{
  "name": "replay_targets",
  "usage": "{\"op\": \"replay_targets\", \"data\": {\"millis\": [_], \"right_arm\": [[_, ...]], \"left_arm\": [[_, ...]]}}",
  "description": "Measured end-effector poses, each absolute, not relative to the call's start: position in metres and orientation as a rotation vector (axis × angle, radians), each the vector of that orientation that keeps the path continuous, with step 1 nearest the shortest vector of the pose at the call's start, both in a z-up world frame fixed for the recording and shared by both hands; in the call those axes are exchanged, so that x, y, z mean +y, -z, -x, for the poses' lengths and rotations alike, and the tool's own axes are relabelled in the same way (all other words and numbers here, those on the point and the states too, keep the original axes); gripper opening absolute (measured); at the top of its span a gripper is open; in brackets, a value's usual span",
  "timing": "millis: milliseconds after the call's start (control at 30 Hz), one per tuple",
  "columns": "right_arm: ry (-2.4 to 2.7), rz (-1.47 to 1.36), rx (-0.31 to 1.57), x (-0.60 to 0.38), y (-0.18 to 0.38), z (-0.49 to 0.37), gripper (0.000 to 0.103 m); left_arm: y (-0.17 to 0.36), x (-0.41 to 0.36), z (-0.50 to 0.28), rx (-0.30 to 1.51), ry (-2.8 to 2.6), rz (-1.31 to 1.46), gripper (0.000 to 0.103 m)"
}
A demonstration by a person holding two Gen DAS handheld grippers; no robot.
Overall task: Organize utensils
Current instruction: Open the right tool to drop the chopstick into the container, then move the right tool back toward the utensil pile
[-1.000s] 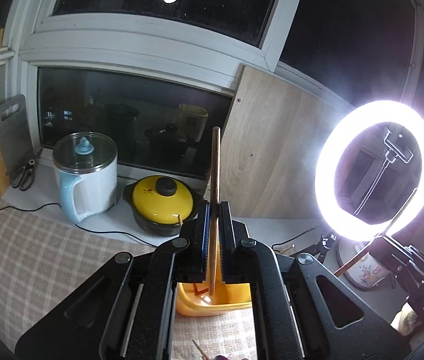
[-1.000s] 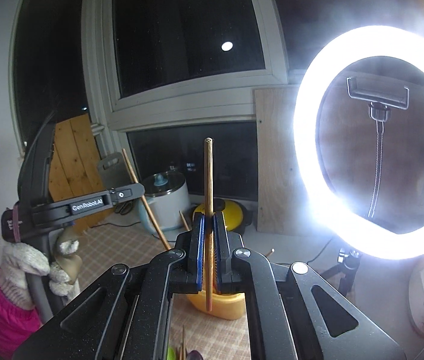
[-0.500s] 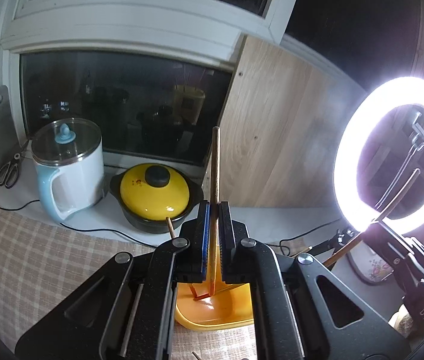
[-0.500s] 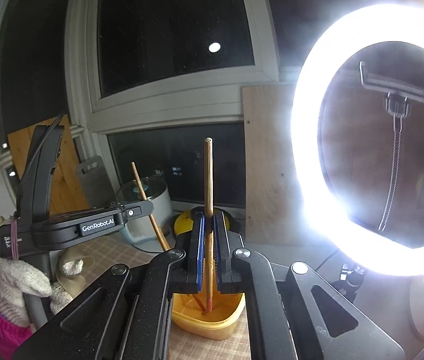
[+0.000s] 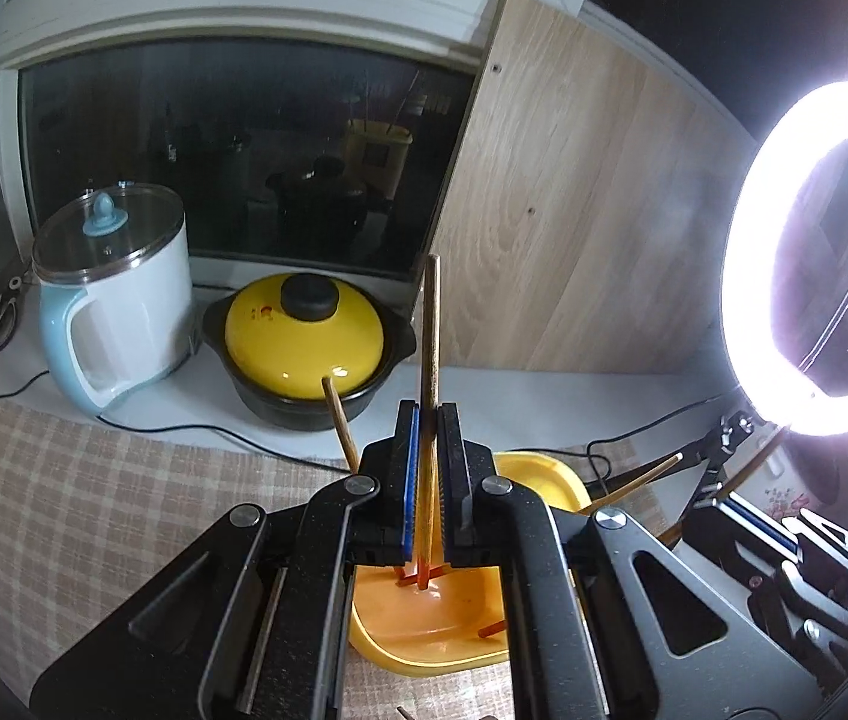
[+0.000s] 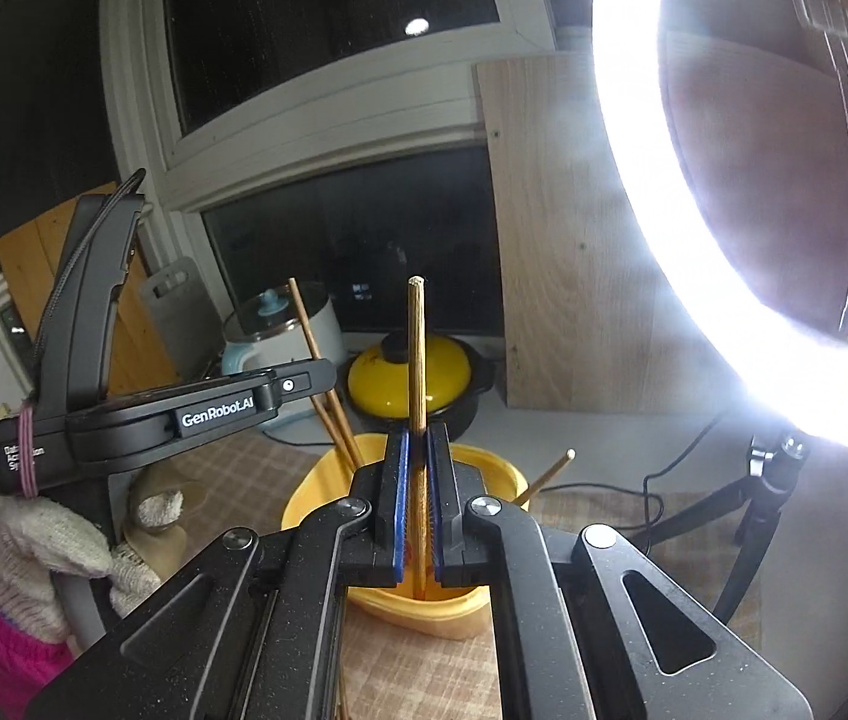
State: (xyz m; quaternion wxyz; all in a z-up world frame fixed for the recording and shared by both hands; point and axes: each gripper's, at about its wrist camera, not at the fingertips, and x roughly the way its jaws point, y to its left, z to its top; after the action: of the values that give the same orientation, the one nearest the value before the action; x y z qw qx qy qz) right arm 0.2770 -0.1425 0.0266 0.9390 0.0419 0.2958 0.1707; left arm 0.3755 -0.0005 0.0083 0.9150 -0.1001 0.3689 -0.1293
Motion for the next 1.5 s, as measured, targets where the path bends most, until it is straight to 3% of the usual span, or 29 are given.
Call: {"op": "replay_targets", "data": {"millis": [667,700,767,800,833,867,1500], "right_arm": [[-0.394,-0.141,0.753,-0.143,0.011,-0.289,0.004],[-0.397,-0.143,0.756,-0.143,0.011,-0.289,0.005],[-0.397,-0.141,0.761,-0.145,0.011,-0.289,0.016],[-0.392,-0.137,0.758,-0.145,0.010,-0.288,0.039],[-0.381,-0.134,0.741,-0.146,0.008,-0.286,0.063],[-0.374,-0.134,0.719,-0.148,0.006,-0.282,0.068],[-0.372,-0.201,0.668,-0.200,-0.005,-0.239,0.068]], "left_arm": [[0.006,-0.016,-0.369,0.802,0.296,0.152,0.004],[0.005,-0.016,-0.368,0.800,0.296,0.149,0.008],[0.003,-0.015,-0.365,0.793,0.299,0.150,0.029],[0.001,-0.014,-0.363,0.785,0.301,0.152,0.036],[0.000,-0.014,-0.361,0.779,0.299,0.151,0.036],[-0.002,-0.013,-0.359,0.775,0.297,0.148,0.036],[-0.018,0.019,-0.301,0.726,0.264,0.139,0.036]]}}
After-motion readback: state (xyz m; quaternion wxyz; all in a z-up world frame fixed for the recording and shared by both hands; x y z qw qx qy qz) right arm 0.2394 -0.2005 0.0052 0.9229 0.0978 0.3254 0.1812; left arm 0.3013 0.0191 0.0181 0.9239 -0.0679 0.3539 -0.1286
